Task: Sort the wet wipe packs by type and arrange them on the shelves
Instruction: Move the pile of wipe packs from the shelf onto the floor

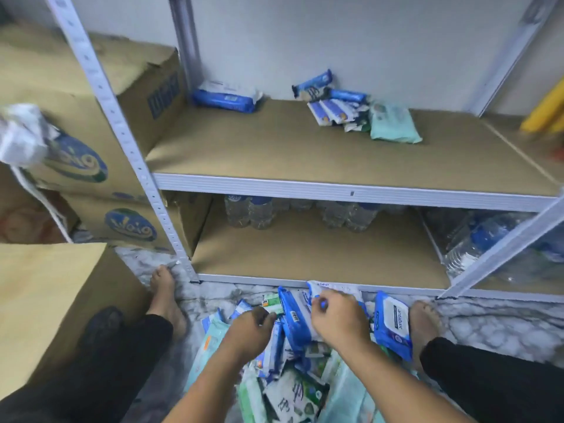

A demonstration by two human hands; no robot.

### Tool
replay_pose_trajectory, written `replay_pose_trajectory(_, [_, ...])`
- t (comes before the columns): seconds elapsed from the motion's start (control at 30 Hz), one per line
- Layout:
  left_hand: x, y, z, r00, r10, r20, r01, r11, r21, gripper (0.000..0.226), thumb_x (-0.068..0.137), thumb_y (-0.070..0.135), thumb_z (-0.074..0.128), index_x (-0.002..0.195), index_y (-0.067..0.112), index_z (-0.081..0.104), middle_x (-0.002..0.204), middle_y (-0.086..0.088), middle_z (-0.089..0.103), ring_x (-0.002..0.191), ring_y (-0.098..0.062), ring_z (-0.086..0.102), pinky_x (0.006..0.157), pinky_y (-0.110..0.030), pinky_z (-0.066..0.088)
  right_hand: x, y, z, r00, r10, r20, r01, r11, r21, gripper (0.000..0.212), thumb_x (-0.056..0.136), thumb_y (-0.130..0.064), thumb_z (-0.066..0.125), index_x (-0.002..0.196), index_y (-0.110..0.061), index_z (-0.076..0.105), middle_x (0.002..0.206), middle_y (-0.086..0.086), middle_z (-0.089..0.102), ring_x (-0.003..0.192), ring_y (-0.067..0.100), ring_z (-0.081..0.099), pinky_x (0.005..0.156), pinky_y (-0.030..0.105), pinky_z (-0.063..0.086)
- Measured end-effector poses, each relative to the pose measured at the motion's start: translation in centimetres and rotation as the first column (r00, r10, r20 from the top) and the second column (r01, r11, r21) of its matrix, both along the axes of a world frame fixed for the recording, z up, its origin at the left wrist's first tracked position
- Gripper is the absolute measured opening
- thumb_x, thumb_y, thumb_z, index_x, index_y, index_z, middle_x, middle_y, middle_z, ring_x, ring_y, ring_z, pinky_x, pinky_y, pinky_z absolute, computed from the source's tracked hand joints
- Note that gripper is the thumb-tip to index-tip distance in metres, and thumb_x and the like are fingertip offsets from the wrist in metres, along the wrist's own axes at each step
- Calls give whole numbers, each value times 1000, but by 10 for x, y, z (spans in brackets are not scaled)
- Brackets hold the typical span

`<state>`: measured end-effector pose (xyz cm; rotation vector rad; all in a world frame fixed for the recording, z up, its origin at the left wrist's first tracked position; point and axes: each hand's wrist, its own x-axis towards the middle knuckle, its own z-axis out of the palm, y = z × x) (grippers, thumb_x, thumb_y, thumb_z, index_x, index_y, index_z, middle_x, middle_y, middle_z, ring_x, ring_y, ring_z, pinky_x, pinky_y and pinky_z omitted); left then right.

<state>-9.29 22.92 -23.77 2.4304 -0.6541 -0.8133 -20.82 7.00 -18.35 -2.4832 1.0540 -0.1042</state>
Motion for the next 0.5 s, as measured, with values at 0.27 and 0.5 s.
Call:
replay_pose_trajectory(0.27, [48,-51,170,906,8,423,178,900,-398,14,97,36,58,99,26,68,90,11,63,85,-8,59,78,-24,43,41,-63,142,899,53,434,35,981,-192,15,85,-26,60,79,-16,69,71,-1,70,71,29,63,61,33,51])
replay_pose_trajectory(0.5, [90,-104,247,852,4,523,254,871,-421,10,95,39,57,98,33,64,104,15,66,88,-8,64,78,-27,49,69,-127,205,924,37,381,60,969,-238,15,84,-31,57,86,-23,69,77,-4,70,78,28,63,70,34,55])
